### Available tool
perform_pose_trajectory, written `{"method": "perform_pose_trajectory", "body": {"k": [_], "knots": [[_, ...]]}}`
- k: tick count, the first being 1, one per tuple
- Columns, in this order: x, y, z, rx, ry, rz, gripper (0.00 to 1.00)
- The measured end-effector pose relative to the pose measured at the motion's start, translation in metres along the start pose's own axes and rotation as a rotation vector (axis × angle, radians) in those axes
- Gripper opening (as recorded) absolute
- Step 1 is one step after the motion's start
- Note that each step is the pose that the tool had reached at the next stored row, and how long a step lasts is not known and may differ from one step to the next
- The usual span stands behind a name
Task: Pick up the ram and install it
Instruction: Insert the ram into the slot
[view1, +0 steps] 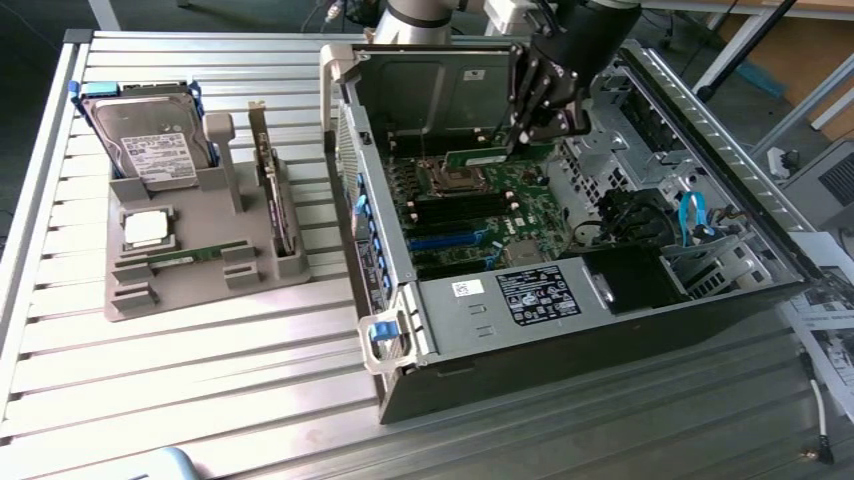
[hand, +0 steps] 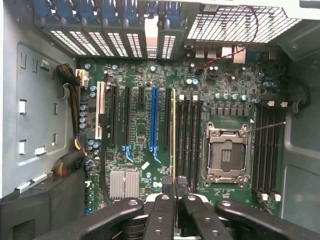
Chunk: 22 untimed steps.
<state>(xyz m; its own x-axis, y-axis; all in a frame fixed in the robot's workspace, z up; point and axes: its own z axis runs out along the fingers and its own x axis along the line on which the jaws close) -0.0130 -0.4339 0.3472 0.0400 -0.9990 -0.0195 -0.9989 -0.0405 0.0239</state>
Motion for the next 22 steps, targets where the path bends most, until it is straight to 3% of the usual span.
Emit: {"method": "perform_pose_trajectory", "body": {"k": [11,22], "knots": [[0.0,-0.0001,0.003,0.0001,-0.0002,0.0,0.12],[-0.011,-0.0005,0.004,0.0,0.0001,0.0,0.12]]}}
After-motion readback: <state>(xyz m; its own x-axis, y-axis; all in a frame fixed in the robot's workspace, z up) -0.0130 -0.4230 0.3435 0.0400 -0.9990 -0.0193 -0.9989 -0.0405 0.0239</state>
